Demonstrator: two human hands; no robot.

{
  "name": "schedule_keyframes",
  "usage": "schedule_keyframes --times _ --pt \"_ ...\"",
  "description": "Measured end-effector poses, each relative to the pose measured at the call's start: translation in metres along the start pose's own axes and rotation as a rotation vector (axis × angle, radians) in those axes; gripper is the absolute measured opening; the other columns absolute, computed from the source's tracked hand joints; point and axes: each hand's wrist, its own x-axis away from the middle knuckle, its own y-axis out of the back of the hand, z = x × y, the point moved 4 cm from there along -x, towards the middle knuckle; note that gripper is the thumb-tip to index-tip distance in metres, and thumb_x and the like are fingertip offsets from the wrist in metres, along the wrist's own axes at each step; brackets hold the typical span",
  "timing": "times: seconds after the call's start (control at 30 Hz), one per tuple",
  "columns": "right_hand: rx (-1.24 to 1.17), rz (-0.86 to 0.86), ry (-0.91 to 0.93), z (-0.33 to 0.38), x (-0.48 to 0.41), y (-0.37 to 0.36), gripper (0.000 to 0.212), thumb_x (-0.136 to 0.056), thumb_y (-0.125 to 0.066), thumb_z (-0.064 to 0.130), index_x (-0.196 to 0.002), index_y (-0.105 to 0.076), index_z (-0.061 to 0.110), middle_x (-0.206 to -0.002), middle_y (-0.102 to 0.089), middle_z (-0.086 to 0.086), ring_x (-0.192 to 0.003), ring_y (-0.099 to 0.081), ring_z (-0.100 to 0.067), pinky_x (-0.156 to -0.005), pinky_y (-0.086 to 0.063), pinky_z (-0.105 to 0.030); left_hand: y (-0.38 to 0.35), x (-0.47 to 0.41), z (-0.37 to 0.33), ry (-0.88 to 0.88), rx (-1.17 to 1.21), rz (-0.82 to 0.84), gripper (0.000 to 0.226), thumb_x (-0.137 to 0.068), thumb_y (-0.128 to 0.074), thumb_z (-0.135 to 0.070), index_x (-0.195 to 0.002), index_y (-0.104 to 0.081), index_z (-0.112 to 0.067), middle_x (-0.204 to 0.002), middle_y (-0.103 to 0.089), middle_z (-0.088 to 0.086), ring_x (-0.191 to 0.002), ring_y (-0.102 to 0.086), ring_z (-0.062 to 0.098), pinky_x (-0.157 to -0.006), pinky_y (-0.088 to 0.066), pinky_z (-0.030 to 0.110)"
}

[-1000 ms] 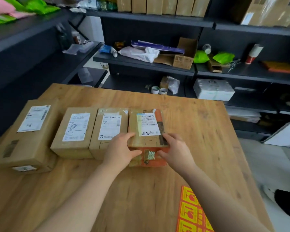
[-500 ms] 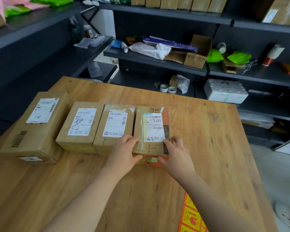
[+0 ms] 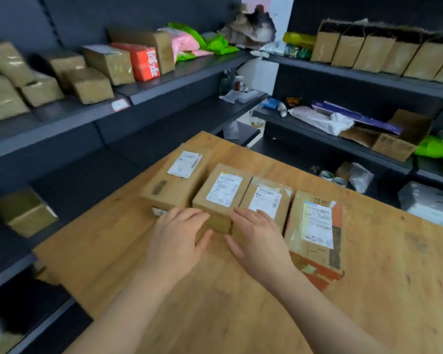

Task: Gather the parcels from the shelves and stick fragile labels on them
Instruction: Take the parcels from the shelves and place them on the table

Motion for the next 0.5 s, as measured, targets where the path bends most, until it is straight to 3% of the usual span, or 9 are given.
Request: schedule_keyframes --times 0.27,0.5 --pt "-0.136 0.049 0.269 0.175 -0.018 -0.021 0.042 -0.083 -0.066 0.034 -0.122 -0.062 0.019 -0.124 -0.063 0.001 -0.116 -0.057 -0.017 -0.105 -0.034 -0.034 0.115 0.113 0.106 0.238 -0.12 -0.154 0.033 -0.087 -0.061 -0.035 -0.116 -0.067 -0.021 -0.114 -0.064 -0.005 -0.105 -0.055 0.019 -0.089 -0.045 0.037" --pt "-0.317 0.072 0.526 0.363 0.003 -0.035 0.033 -0.082 -0.068 0.027 -0.113 -0.067 0.015 -0.114 -0.068 -0.002 -0.106 -0.062 -0.018 -0.101 -0.038 -0.034 0.223 0.253 0.192 0.489 -0.252 -0.272 0.028 -0.079 -0.073 -0.028 -0.105 -0.071 -0.017 -0.105 -0.069 -0.001 -0.096 -0.061 0.025 -0.083 -0.05 0.041"
